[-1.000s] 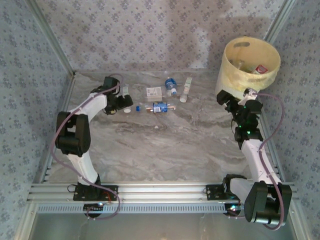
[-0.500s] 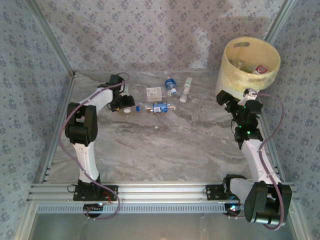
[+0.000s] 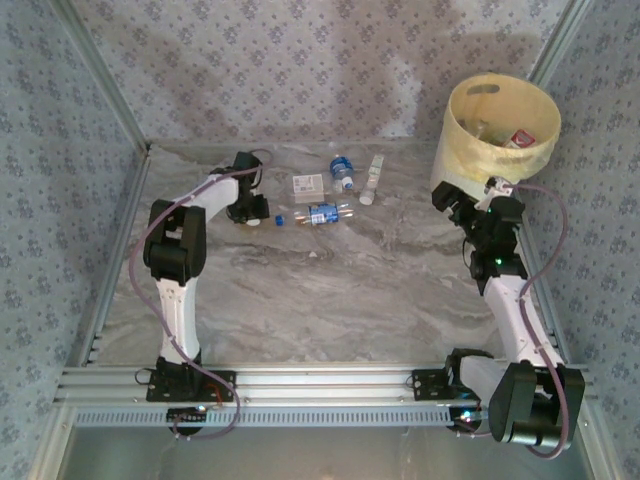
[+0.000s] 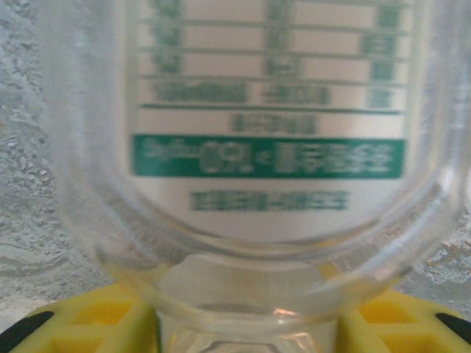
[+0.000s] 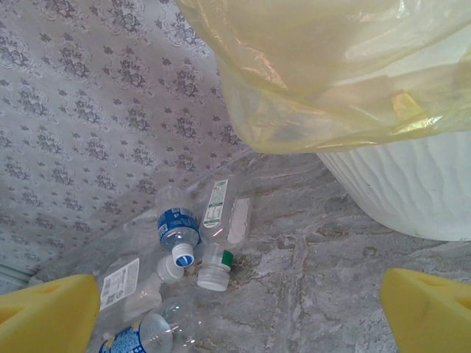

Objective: Put the plastic bottles in the bin

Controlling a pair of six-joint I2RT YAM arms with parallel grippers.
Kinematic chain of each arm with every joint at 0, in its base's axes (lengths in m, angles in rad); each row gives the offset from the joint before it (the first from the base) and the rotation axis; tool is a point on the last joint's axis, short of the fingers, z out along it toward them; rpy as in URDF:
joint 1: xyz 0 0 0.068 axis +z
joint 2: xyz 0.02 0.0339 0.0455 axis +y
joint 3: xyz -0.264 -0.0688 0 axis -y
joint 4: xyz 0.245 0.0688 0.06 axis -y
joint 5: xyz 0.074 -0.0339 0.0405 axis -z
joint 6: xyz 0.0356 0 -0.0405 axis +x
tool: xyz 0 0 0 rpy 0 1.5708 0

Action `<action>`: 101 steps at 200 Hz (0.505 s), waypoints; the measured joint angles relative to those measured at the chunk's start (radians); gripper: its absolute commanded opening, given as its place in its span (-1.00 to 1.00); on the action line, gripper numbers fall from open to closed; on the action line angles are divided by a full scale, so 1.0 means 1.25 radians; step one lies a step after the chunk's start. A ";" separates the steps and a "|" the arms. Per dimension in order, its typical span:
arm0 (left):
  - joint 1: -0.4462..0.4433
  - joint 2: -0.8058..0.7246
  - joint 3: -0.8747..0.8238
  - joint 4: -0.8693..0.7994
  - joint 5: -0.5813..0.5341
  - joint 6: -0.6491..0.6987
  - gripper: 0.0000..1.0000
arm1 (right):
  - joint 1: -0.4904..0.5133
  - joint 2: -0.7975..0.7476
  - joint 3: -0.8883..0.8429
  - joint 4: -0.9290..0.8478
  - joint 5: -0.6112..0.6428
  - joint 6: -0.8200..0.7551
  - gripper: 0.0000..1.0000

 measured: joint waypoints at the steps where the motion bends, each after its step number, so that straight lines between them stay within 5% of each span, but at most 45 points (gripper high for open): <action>1: 0.000 0.000 0.000 0.000 0.000 0.000 -0.09 | 0.000 0.000 0.000 0.000 0.000 0.000 1.00; 54: 0.000 -0.030 -0.051 0.025 -0.021 -0.005 -0.24 | 0.025 0.004 0.004 -0.009 -0.051 -0.004 1.00; 101: -0.005 -0.176 -0.221 0.114 -0.017 -0.032 -0.31 | 0.123 0.035 0.004 0.010 -0.067 0.067 1.00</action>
